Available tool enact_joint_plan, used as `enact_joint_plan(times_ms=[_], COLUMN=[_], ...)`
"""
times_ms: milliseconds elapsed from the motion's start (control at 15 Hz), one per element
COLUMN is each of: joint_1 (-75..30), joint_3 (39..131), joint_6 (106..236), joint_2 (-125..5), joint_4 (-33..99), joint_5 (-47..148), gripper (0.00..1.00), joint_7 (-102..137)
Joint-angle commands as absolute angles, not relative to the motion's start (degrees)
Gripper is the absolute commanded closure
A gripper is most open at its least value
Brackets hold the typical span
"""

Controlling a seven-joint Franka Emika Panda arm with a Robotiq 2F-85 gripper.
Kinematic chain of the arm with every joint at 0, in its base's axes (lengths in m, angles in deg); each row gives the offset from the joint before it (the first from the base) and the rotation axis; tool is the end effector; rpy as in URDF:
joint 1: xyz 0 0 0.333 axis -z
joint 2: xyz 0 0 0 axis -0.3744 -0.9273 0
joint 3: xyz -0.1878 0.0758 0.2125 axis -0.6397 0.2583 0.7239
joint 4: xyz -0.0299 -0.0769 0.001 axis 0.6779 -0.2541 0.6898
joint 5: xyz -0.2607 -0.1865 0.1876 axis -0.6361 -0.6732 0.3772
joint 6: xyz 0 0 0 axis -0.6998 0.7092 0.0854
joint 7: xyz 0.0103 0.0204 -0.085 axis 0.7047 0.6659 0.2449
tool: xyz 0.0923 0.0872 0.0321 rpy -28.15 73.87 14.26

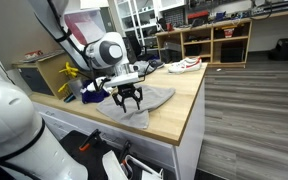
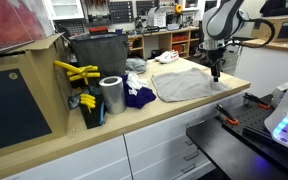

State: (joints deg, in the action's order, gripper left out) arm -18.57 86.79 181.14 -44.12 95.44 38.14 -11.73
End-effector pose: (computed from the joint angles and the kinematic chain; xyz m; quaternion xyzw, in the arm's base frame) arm 0.3701 -0.0373 0.1852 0.9541 0.2763 -0.1080 0.0398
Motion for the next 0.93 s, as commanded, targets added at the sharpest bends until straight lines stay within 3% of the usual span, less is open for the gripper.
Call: enact_joint_plan(times_ms=[0,333,867], joint_1=[-16.63,-16.29,-18.47], joint_3=[84.05,82.98,81.26], joint_6=[180.61,183.48,188.86], joint_2=[-41.91,-45.92,-55.21], joint_4=[97.33,96.36,94.45], joint_5=[31.85,27.3,19.04], gripper=[0.62,0.99,1.0], joint_7=[-6.79,1.08,14.71])
